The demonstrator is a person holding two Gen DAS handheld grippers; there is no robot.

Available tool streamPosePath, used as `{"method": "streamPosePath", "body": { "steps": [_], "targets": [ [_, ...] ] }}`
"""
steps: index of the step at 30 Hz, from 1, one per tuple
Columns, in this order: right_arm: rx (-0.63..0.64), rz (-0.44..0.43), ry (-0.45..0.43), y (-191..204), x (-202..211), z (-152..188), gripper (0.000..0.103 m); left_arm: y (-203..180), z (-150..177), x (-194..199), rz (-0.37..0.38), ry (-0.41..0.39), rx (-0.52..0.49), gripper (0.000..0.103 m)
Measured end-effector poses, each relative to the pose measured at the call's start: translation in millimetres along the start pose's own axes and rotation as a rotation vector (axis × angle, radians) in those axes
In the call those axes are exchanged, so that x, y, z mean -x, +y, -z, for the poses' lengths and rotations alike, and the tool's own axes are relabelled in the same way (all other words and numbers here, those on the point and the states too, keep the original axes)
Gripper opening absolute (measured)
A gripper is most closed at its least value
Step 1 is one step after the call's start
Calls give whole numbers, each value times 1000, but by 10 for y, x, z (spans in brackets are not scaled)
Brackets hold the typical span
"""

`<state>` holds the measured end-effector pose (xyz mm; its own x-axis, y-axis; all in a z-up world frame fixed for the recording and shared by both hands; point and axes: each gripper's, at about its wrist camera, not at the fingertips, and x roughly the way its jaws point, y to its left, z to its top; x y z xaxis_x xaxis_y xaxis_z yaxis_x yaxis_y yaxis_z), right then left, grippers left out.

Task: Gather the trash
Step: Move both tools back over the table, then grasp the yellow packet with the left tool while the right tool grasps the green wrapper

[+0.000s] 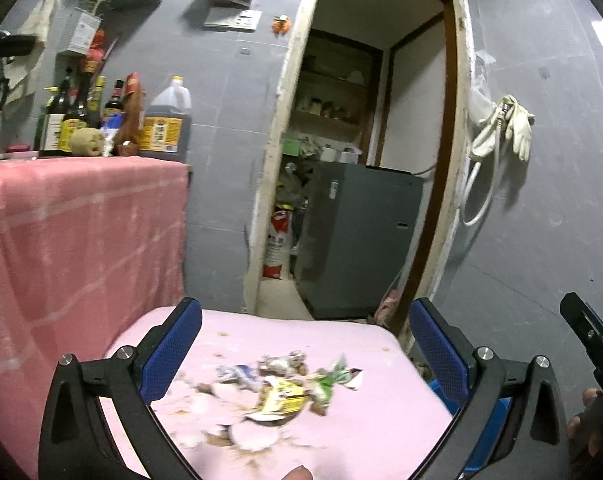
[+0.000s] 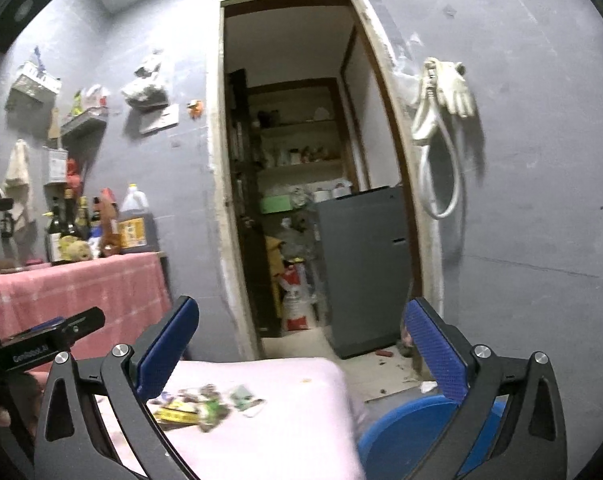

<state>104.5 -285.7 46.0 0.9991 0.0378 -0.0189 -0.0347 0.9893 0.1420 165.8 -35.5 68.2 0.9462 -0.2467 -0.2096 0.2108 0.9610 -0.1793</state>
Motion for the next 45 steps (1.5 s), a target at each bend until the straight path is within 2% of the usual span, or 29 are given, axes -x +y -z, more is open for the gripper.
{"method": "streamPosePath", "body": {
  "steps": [8, 16, 19, 23, 30, 32, 34, 37, 39, 41, 44, 45],
  "targets": [
    [41, -104, -14, 456, -42, 174, 103, 438, 126, 138, -82, -10, -3, 102],
    [78, -178, 19, 578, -232, 434, 103, 684, 376, 21, -106, 36, -13, 102],
    [97, -181, 55, 587, -326, 536, 103, 717, 472, -63, -104, 67, -18, 102],
    [91, -172, 143, 552, -507, 674, 103, 724, 604, -243, -91, 146, -27, 101],
    [14, -181, 295, 358, -862, 834, 103, 687, 767, -568, -54, 292, 5, 101],
    [14, -191, 327, 333, -944, 852, 99, 664, 788, -641, -43, 312, 13, 100],
    [27, -202, 362, 342, -1038, 881, 89, 638, 805, -710, -27, 332, 18, 97],
    [53, -225, 413, 383, -1175, 929, 83, 584, 834, -846, 9, 387, 30, 94],
    [83, -236, 433, 416, -1245, 959, 79, 551, 874, -944, 27, 437, 30, 82],
    [114, -248, 462, 460, -1335, 989, 77, 543, 915, -1054, 45, 491, 39, 75],
    [116, -268, 510, 474, -1477, 1041, 73, 566, 946, -1148, 70, 529, 77, 72],
    [108, -278, 535, 477, -1540, 1064, 68, 577, 947, -1172, 78, 539, 88, 70]
  ]
}}
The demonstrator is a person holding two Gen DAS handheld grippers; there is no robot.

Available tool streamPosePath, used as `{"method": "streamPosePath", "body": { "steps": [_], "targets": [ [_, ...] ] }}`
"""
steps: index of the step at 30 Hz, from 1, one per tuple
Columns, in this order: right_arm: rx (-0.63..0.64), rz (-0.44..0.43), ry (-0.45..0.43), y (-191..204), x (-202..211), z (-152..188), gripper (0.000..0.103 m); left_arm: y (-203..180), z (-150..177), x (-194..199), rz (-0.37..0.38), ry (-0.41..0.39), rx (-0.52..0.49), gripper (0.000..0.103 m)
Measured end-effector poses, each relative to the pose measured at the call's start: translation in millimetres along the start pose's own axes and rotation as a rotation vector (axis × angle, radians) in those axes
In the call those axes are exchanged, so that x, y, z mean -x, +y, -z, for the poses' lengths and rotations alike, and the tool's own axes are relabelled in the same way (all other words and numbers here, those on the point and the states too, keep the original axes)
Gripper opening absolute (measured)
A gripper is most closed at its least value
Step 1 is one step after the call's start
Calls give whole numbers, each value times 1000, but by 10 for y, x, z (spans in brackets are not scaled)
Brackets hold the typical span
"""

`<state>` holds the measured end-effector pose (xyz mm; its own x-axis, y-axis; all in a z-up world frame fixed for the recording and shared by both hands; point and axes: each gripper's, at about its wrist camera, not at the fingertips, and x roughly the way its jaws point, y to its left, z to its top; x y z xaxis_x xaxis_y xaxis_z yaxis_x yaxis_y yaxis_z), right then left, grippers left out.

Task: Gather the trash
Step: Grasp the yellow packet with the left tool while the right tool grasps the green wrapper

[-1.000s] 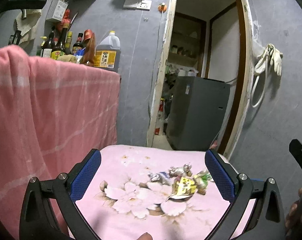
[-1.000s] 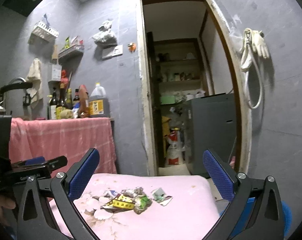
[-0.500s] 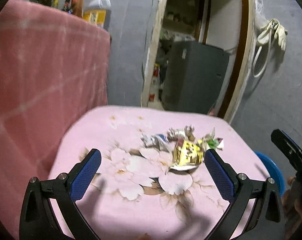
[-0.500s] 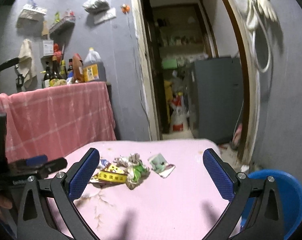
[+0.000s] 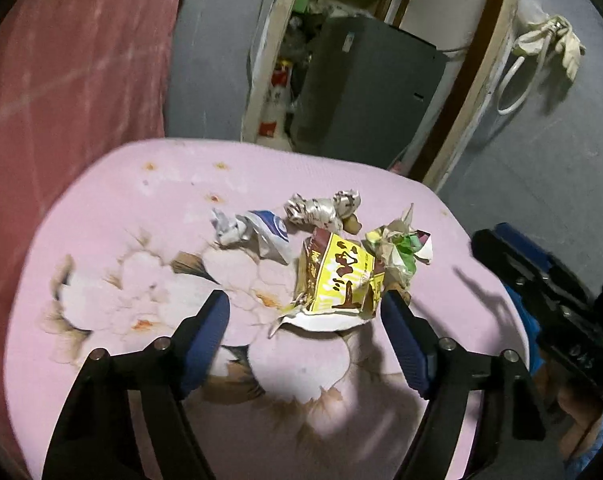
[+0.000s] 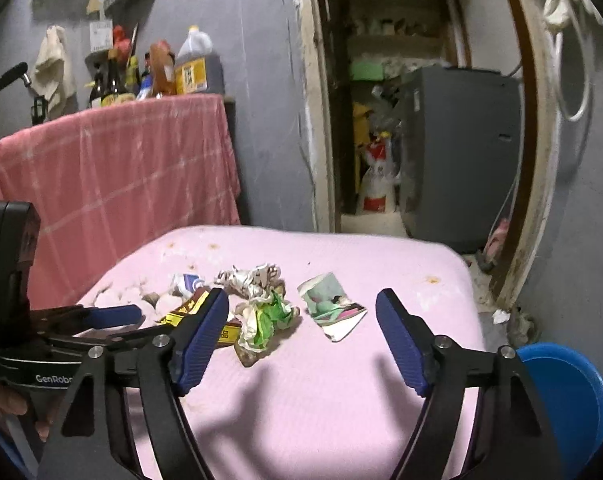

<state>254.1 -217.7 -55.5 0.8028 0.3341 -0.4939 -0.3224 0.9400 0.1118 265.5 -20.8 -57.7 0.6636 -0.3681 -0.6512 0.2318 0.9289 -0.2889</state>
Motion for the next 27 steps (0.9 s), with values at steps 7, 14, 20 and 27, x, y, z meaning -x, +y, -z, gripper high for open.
{"method": "streamPosePath", "body": {
  "steps": [7, 14, 20, 27],
  "targets": [
    [-29, -69, 116, -65, -323, 11, 53, 33, -87, -99, 73, 55, 15, 56],
    [-39, -111, 217, -64, -545, -4, 44, 50, -127, -135, 87, 82, 18, 49],
    [-44, -148, 258, -36, -622, 17, 22, 5, -127, -168, 87, 89, 11, 45],
    [-72, -141, 186, -38, -408, 93, 10, -28, -64, -126, 96, 99, -4, 43]
  ]
}}
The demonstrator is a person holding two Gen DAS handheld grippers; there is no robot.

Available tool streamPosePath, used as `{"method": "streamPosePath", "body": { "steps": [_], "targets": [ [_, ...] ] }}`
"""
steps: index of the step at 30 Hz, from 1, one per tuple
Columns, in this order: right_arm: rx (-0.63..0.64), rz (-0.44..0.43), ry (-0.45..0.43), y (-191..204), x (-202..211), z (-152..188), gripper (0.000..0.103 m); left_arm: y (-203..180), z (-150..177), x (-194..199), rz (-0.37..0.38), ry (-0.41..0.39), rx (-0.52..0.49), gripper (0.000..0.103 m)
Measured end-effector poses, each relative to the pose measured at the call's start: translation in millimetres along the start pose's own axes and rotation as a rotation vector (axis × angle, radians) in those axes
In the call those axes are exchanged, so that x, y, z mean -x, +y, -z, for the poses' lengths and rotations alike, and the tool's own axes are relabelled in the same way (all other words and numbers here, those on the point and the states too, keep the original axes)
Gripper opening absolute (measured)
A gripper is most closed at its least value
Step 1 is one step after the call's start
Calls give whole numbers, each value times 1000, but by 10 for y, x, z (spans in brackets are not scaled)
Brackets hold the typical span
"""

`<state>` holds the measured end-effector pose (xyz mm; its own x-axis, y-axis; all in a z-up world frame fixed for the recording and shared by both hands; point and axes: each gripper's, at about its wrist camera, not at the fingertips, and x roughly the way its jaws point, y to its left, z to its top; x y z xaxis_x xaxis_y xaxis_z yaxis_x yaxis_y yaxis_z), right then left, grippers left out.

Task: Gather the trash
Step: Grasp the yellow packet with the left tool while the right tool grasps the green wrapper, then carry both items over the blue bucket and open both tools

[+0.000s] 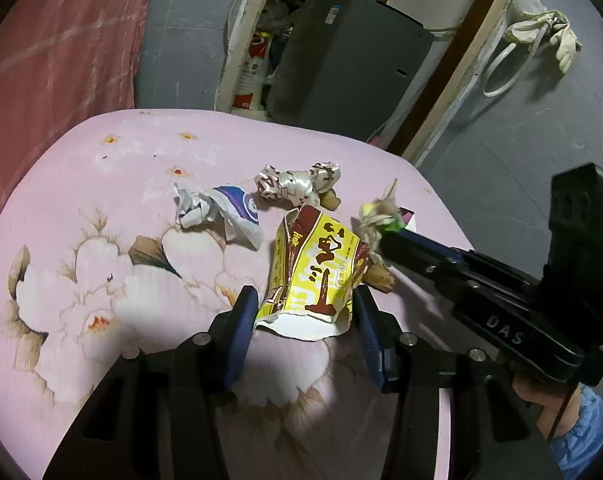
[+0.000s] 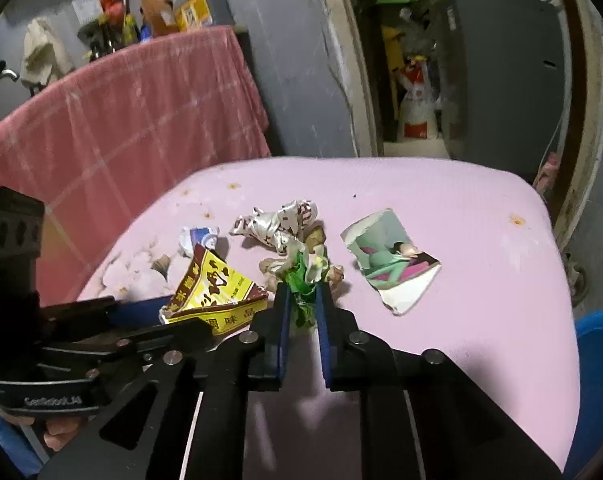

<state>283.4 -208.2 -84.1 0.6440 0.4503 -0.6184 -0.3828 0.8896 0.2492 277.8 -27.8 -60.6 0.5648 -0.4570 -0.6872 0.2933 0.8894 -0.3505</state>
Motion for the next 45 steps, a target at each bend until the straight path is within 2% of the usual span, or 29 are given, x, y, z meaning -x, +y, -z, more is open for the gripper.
{"method": "streamPosePath", "body": {
  "steps": [5, 13, 21, 28, 33, 39, 45],
  "targets": [
    [-7, 22, -103, 23, 295, 112, 9, -47, 86, 90, 15, -19, -4, 42],
    [37, 89, -297, 118, 879, 233, 9, -301, 225, 338, 54, -134, -23, 42],
    [15, 171, -452, 37, 1515, 212, 9, -896, 28, 613, 123, -307, -93, 42],
    [-3, 300, -591, -228, 2133, 216, 9, -1585, -188, 690, 205, -439, -189, 42],
    [-31, 393, -628, -517, 2408, 302, 9, -2011, -269, 533, 249, -446, -240, 42],
    [-86, 464, -622, -873, 2566, 503, 9, -2447, -242, 179, 282, -410, -290, 43],
    [-173, 493, -576, -1228, 2522, 754, 9, -2689, -166, -250, 274, -304, -322, 43]
  ]
}}
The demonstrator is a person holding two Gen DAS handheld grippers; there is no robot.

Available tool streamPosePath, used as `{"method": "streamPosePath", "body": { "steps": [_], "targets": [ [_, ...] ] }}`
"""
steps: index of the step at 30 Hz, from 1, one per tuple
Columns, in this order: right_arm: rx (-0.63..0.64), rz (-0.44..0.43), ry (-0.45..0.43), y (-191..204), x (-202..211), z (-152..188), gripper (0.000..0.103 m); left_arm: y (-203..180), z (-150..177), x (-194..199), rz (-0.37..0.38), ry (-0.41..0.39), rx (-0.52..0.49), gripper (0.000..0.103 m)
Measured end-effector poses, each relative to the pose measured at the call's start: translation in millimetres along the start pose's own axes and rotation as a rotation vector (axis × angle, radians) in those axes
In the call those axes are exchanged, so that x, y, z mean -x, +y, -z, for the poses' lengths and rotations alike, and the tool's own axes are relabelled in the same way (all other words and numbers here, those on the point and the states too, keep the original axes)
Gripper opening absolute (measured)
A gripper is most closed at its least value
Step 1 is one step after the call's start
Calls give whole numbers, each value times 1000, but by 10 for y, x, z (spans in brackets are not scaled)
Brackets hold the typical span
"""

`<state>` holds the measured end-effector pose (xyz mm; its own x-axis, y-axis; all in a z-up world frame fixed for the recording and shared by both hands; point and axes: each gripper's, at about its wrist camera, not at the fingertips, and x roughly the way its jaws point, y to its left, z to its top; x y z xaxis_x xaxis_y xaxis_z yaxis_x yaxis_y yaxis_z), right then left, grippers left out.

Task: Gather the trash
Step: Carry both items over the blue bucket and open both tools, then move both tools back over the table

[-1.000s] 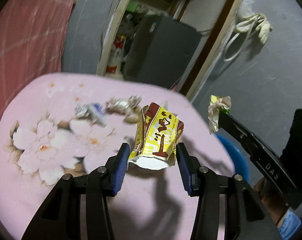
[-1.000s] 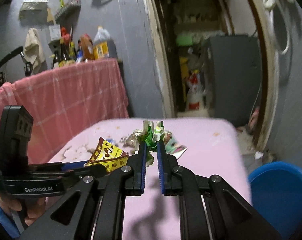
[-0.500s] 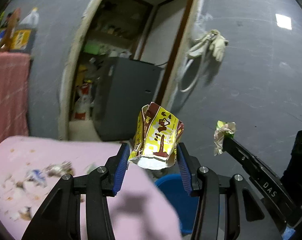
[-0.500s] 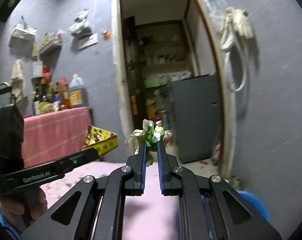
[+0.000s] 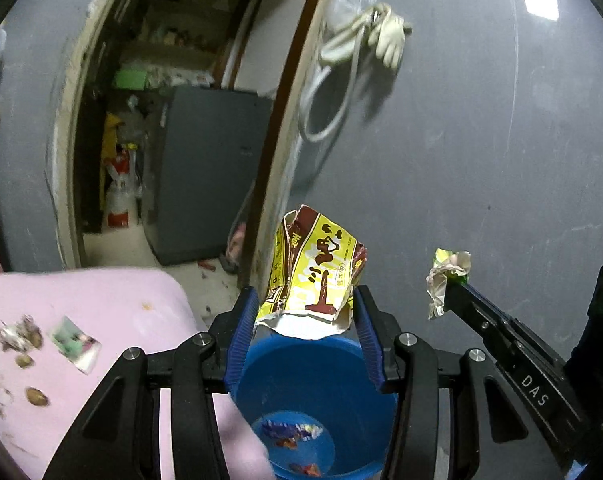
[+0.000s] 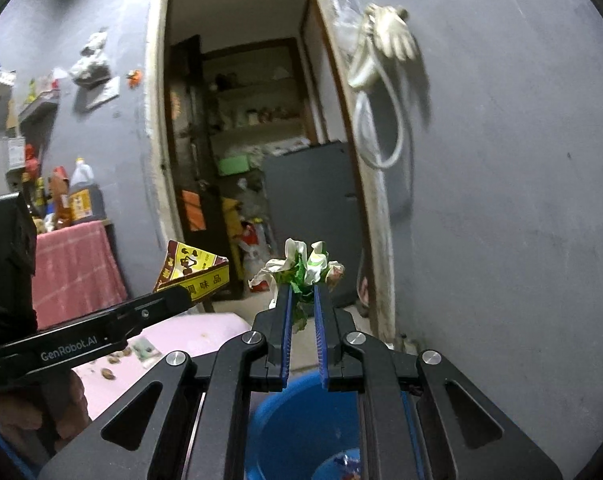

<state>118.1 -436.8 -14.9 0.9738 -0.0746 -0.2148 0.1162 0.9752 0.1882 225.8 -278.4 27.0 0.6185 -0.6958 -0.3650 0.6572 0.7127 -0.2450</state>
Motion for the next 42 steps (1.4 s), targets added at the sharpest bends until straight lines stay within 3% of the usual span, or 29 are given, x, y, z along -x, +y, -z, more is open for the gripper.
{"method": "streamPosePath", "body": {
  "steps": [16, 22, 25, 29, 34, 37, 41, 42],
  "targets": [
    [-148, 83, 260, -483, -356, 612, 10, 43, 693, -921, 3, 362, 67, 44],
    [-178, 98, 309, -527, -426, 699, 14, 154, 846, -1025, 5, 423, 110, 45],
    [-177, 102, 305, -534, -431, 668, 26, 186, 859, -981, -1, 414, 109, 45],
    [-166, 102, 292, -492, -433, 591, 26, 130, 785, -860, -18, 383, 108, 46],
    [-126, 105, 237, -361, -328, 430, 30, 224, 673, -603, -61, 306, 111, 58],
    [-101, 99, 182, -232, -228, 300, 52, 318, 565, -394, -89, 249, 116, 70],
    [-68, 75, 116, -18, -124, 126, 63, 461, 387, -54, -138, 158, 112, 87],
    [-63, 67, 100, 27, -102, 95, 72, 490, 352, 31, -157, 137, 111, 92]
  ]
}}
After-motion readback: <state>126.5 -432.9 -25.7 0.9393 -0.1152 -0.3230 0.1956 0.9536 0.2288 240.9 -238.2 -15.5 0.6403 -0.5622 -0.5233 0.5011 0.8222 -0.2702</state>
